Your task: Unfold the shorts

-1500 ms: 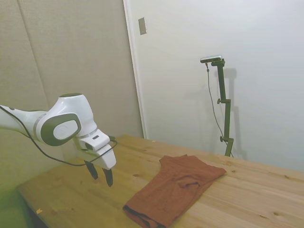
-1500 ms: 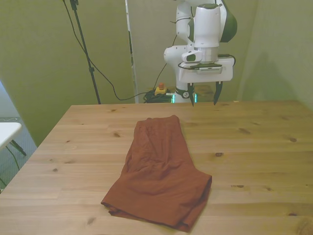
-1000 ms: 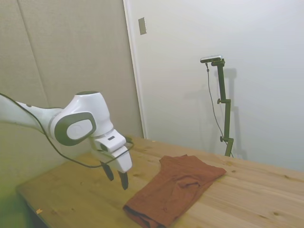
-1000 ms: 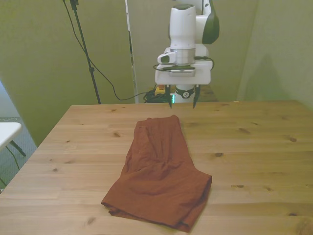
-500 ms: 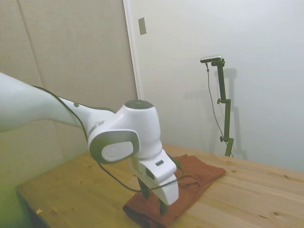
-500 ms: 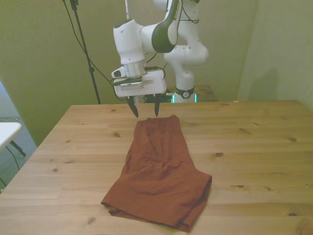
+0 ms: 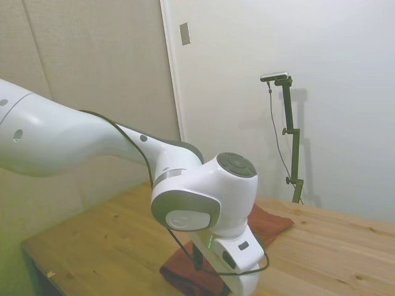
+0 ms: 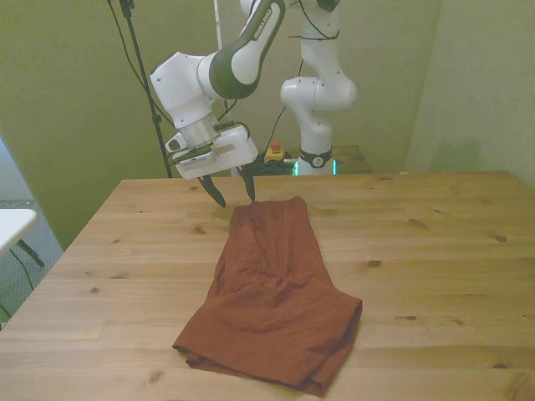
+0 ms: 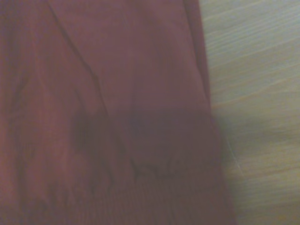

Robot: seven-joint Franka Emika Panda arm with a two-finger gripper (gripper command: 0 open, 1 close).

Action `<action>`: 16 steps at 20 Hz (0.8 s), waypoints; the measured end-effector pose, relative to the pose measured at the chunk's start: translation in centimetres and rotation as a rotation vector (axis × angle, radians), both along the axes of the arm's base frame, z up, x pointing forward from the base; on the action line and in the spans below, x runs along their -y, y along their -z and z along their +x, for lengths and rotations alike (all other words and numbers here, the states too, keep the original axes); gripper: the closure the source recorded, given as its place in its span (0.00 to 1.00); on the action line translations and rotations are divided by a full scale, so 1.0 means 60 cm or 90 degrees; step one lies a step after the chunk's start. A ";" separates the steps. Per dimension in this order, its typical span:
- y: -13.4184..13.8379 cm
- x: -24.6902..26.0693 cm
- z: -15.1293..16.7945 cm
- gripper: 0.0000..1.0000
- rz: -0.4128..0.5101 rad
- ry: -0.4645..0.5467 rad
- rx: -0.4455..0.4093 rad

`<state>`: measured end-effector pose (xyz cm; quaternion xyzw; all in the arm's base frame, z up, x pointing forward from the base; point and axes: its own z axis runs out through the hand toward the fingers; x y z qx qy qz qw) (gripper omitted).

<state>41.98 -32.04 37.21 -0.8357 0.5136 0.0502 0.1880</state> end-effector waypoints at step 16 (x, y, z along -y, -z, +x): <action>0.044 0.006 0.032 1.00 0.118 -0.067 0.021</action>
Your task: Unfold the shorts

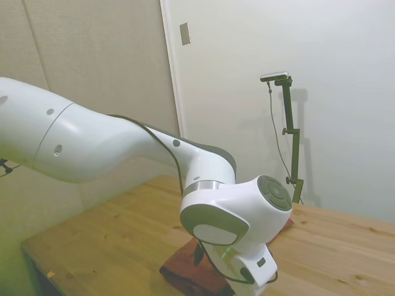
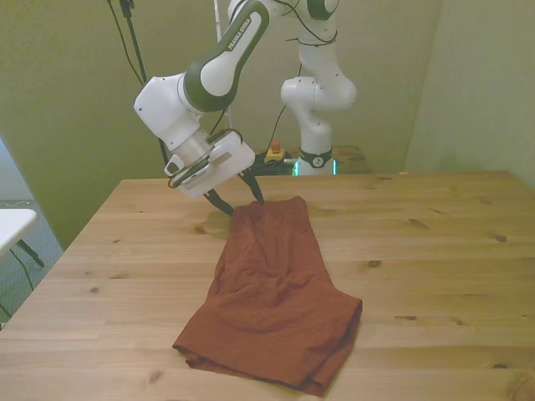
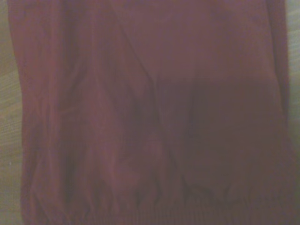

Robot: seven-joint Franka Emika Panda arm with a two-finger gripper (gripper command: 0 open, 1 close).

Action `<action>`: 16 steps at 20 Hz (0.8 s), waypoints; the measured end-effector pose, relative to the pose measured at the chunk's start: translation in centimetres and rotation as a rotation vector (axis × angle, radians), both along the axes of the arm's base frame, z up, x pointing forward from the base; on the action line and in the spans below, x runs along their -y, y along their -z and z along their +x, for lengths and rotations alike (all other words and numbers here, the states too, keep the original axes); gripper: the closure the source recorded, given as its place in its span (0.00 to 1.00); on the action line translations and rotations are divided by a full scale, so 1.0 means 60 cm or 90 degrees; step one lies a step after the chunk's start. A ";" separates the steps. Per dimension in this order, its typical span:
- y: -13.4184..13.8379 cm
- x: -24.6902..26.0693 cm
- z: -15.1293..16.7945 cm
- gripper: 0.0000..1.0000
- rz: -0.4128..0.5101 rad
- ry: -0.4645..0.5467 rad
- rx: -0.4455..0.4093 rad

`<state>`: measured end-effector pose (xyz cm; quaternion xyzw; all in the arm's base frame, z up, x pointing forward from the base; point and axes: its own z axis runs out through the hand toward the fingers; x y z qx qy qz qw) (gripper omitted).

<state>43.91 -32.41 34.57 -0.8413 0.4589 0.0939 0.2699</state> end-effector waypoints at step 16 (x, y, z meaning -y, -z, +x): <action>0.007 -0.003 0.003 1.00 0.002 -0.005 -0.003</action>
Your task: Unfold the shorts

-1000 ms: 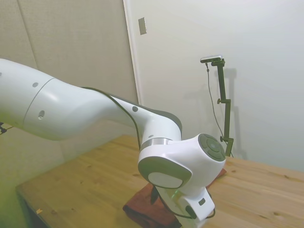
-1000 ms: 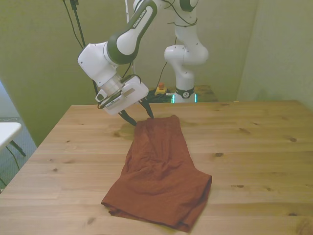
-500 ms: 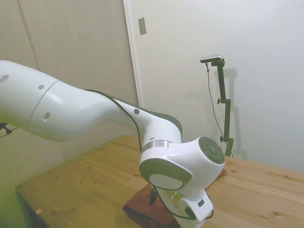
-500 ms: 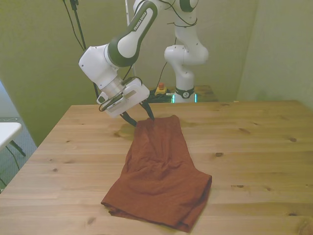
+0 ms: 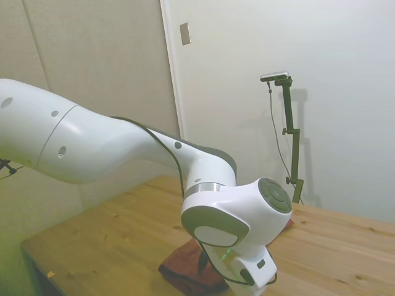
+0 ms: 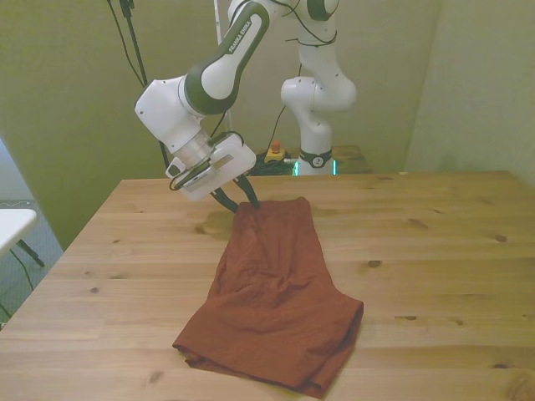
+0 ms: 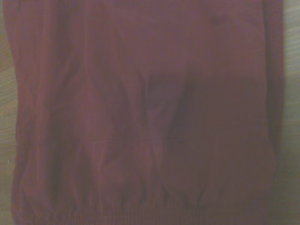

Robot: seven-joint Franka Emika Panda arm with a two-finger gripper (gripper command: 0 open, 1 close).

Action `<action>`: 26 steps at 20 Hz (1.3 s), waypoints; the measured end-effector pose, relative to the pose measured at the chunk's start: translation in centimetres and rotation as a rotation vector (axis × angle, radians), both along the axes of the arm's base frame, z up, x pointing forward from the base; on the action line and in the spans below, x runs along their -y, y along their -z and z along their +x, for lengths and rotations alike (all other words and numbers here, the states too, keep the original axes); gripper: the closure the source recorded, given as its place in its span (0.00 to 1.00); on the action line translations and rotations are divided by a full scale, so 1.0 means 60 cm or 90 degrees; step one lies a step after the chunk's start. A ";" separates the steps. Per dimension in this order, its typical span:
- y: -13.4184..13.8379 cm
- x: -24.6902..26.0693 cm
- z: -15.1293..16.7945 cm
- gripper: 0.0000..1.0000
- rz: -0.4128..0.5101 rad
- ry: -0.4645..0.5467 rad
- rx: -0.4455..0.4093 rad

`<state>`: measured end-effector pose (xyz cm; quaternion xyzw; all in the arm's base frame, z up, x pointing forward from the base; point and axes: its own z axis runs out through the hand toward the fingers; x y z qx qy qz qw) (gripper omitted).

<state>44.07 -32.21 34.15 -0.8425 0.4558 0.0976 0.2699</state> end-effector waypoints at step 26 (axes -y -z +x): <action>-0.101 -0.117 0.062 1.00 -0.012 -0.104 0.052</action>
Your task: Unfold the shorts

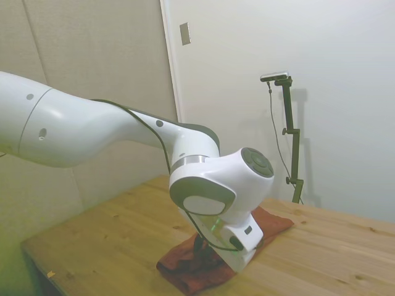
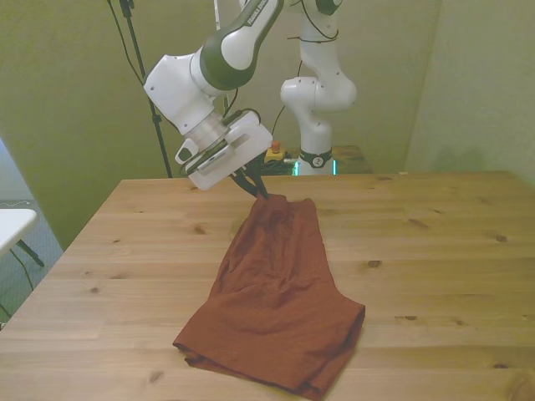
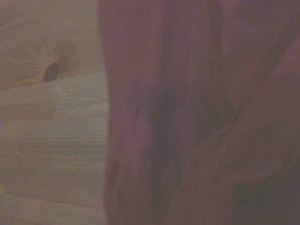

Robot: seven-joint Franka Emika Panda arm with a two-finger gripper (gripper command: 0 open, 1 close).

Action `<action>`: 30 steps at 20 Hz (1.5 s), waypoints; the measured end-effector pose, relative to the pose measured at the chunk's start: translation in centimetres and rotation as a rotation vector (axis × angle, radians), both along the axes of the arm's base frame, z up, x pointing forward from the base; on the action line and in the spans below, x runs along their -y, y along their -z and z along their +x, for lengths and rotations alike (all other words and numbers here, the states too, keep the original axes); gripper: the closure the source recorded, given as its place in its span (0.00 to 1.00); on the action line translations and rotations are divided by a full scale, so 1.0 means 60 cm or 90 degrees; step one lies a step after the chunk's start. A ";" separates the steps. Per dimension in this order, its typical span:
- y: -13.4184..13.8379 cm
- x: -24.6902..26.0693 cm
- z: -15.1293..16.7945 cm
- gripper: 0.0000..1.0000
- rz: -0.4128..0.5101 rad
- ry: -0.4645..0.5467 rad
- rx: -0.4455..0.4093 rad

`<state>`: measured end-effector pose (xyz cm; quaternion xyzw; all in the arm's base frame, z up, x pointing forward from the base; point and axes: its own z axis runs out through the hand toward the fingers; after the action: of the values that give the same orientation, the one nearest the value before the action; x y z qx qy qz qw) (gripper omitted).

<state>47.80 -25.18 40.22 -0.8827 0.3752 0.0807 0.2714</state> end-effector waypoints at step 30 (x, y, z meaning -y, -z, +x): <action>0.047 -0.567 -0.127 1.00 -0.497 -0.232 0.300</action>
<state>40.16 8.82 37.41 -0.9640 0.1448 -0.2218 -0.0205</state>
